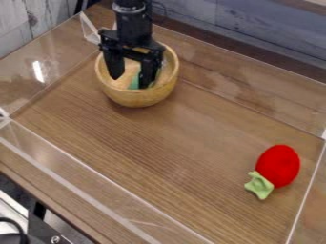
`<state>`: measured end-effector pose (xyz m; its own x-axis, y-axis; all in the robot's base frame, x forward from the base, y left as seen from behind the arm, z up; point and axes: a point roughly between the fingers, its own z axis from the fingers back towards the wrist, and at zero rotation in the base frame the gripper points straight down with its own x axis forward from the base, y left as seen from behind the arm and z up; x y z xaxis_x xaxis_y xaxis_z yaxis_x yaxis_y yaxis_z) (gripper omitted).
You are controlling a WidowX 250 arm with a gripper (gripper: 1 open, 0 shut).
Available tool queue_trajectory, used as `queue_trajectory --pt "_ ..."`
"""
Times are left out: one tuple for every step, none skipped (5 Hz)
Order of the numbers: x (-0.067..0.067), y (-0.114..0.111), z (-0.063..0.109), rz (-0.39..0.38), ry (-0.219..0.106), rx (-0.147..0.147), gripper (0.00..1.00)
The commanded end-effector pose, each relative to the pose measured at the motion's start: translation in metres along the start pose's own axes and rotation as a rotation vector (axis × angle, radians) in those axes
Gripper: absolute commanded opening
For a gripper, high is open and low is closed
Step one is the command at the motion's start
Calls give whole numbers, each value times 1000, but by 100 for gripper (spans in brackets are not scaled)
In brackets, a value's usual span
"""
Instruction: Remove the green block from the brown bowl and put it on the table
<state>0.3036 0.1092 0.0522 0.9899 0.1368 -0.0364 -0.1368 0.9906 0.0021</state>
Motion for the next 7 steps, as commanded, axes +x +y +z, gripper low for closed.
queue_trajectory --pt "11 7 6 18 -53 10 100" --pt "16 8 3 23 -58 4 100" --pt "19 9 2 28 -61 -3 100" --pt "22 9 2 33 -63 -11 100" --pt "25 9 1 38 -64 -16 100" --pt "27 10 -1 44 -64 -21 100" --pt "29 10 -4 49 -63 -26 100"
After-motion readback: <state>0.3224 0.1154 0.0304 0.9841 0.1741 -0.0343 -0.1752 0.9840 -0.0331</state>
